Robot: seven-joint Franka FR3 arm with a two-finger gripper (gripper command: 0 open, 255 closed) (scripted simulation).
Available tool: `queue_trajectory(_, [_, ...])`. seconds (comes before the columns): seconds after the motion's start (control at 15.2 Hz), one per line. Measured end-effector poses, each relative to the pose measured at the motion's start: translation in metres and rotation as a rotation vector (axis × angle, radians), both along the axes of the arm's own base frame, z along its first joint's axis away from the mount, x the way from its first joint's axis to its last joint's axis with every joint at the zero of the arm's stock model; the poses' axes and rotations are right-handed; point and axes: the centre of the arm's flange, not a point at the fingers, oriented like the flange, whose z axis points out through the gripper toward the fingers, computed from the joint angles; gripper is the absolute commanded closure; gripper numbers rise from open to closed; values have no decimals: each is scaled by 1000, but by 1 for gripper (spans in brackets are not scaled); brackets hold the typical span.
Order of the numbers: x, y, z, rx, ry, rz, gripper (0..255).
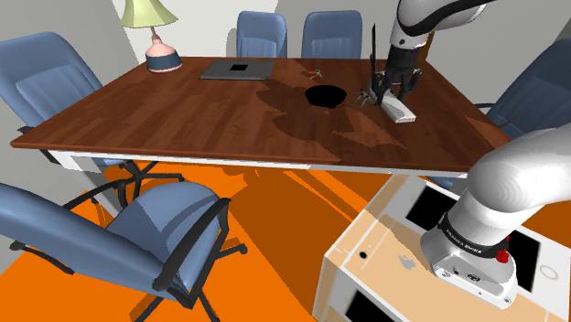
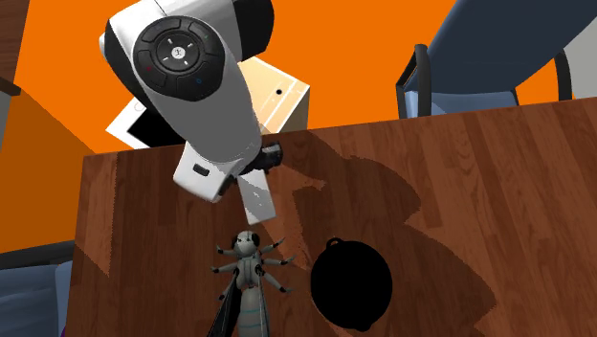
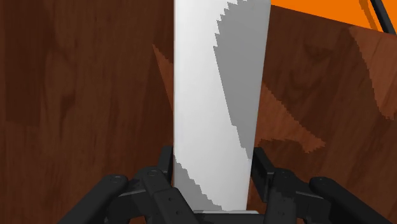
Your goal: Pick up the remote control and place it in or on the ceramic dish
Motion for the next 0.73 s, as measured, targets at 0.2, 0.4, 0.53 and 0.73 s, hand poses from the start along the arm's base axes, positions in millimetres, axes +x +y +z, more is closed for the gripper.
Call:
queue_trajectory(0.2, [33, -7, 1, 0, 0, 0, 255])
queue_trajectory(0.4, [70, -16, 1, 1, 1, 0, 255])
queue_trajectory(0.53, [97, -26, 2, 0, 0, 0, 255])
queue_trajectory(0.73, [135, -37, 5, 0, 0, 0, 255])
